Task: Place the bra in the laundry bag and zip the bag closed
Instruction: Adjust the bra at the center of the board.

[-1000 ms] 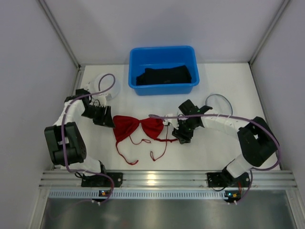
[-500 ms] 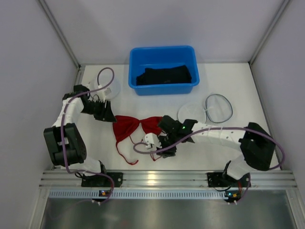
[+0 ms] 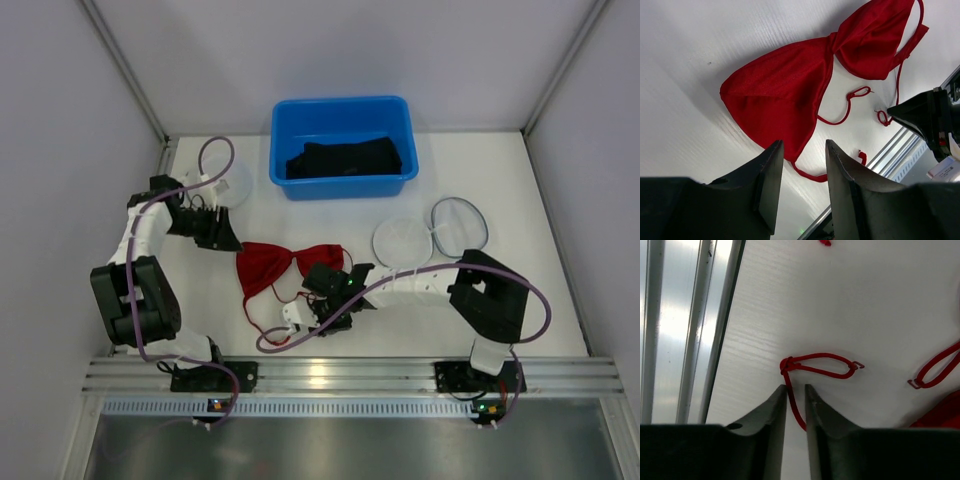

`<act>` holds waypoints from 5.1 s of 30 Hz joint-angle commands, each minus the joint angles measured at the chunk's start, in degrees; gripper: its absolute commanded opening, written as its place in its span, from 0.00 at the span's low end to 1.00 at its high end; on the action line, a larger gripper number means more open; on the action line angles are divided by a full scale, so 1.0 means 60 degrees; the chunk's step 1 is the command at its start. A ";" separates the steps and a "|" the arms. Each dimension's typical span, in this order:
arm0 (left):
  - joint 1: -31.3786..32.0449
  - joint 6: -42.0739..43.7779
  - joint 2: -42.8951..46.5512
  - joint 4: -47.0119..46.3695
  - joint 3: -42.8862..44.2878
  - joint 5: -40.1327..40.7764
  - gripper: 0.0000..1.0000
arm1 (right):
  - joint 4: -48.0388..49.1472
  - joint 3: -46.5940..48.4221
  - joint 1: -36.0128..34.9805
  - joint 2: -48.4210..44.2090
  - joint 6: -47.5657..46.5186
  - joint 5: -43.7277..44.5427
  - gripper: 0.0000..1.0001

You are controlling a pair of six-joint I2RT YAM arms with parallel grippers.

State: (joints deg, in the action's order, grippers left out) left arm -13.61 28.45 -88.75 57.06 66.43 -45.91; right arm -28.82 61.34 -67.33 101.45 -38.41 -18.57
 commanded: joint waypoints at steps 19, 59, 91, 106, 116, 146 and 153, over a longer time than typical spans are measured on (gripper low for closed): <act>-0.0413 0.0079 0.0070 -0.0427 0.0031 -0.0947 0.46 | -0.3208 0.5022 0.2255 -0.0592 -0.0556 -0.1226 0.00; -0.2288 -0.2558 -0.0267 -0.2083 -0.0951 -0.1006 0.47 | -0.0441 0.7517 0.0999 0.3175 0.3908 -0.1183 0.50; -0.2976 -0.2515 -0.0501 -0.2303 -0.0833 -0.0771 0.48 | 0.1288 0.4203 -0.0394 0.1842 0.5641 -0.1696 0.67; -0.2977 -0.2631 -0.0545 -0.2405 -0.0951 -0.0581 0.48 | 0.0599 0.6724 -0.0775 0.4258 0.5874 -0.0452 0.62; -0.2991 -0.2749 -0.0736 -0.2405 -0.0628 -0.0434 0.48 | 0.1024 0.6227 -0.0848 0.4433 0.6007 0.0750 0.47; -0.3064 -0.2457 0.0859 -0.3269 -0.2004 -0.2967 0.45 | 0.1961 0.6052 0.1567 0.1374 0.7061 -0.2720 0.00; -0.3050 -0.0033 0.2631 -0.3269 -0.3029 -0.3070 0.42 | 0.2093 0.5553 0.2636 0.1022 0.7369 -0.3263 0.00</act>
State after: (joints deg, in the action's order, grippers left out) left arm -31.59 17.54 -77.65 39.64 51.07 -60.45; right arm -18.41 95.66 -53.17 110.41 4.21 -34.61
